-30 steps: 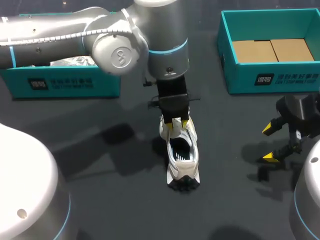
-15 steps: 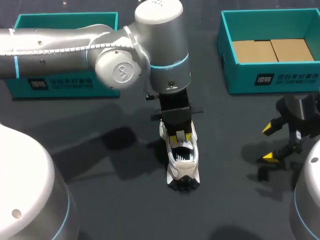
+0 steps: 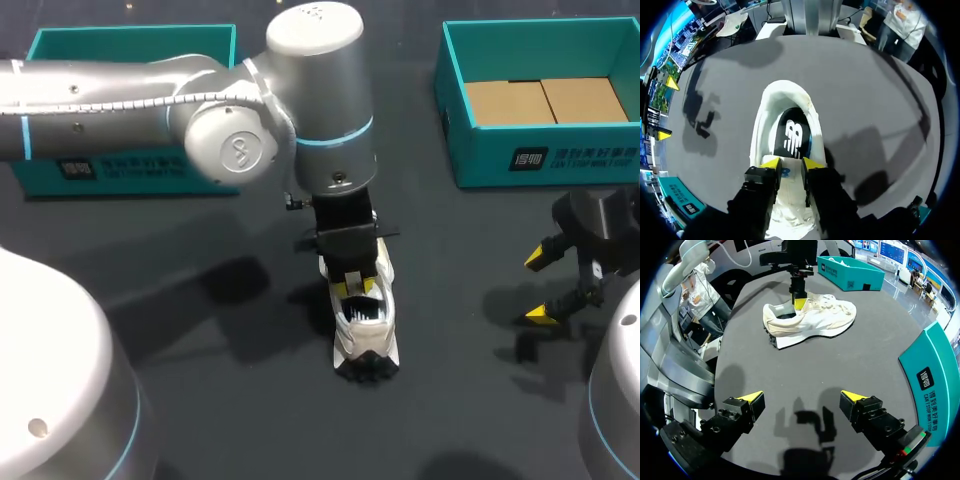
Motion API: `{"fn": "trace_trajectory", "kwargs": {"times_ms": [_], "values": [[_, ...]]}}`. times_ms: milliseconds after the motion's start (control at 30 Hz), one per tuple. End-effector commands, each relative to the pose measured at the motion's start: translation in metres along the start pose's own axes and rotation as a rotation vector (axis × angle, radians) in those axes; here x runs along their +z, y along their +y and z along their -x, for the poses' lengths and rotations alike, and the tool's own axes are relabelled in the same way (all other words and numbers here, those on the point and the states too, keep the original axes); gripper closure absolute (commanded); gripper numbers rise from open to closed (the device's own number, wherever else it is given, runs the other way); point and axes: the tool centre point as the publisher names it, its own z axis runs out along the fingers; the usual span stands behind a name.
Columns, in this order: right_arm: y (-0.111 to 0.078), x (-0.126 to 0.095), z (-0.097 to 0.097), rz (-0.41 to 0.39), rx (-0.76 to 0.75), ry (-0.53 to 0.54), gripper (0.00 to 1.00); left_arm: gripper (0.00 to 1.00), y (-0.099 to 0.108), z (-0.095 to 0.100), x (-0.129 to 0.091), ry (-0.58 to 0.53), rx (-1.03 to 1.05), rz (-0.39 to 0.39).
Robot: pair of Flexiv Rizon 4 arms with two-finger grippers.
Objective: Take the shoe out of the shoebox, open the shoe tongue, remove and reinsert the insole, then place the shoe into the shoebox
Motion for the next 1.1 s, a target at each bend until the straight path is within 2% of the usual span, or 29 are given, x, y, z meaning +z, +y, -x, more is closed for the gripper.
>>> {"fn": "trace_trajectory", "kwargs": {"times_ms": [33,267,333,367,400,433,467,500,867,933,1000,1100], "values": [[0.000,-0.001,-0.002,-0.002,0.001,-0.003,0.00,0.71,-0.006,0.001,-0.007,-0.008,0.014,0.011],[0.000,-0.001,-0.002,-0.002,0.001,-0.003,0.00,0.58,-0.032,-0.013,-0.053,0.022,-0.020,0.026],[0.000,-0.001,-0.002,-0.002,0.001,-0.003,0.00,0.53,-0.041,-0.015,-0.065,0.025,-0.099,0.005],[0.000,-0.001,-0.002,-0.002,0.001,-0.003,0.00,0.48,-0.044,-0.015,-0.070,0.024,-0.150,-0.033],[0.000,-0.001,-0.002,-0.002,0.001,-0.003,0.00,0.16,-0.046,-0.015,-0.073,0.035,-0.185,-0.064],[0.000,-0.001,-0.002,-0.002,0.001,-0.003,0.00,0.00,-0.049,-0.015,-0.078,0.048,-0.246,-0.074],[0.000,-0.001,-0.002,-0.002,0.001,-0.003,0.00,0.00,-0.051,-0.015,-0.081,0.070,-0.272,-0.056],[0.000,-0.001,-0.002,-0.002,0.001,-0.003,0.00,0.00,-0.055,-0.015,-0.085,0.080,-0.284,0.006],[0.000,-0.001,-0.002,-0.002,0.001,-0.003,0.00,0.00,-0.055,-0.015,-0.085,0.080,-0.284,0.006],[0.000,-0.001,-0.002,-0.002,0.001,-0.003,0.00,0.00,-0.056,-0.019,-0.079,0.064,-0.354,-0.036],[0.000,-0.001,-0.002,-0.002,0.001,-0.003,0.00,0.00,-0.063,-0.022,-0.071,0.044,-0.496,-0.027],[0.000,-0.001,-0.002,-0.002,0.001,-0.003,0.00,0.00,-0.076,-0.022,-0.067,-0.021,-0.836,-0.003]]}}
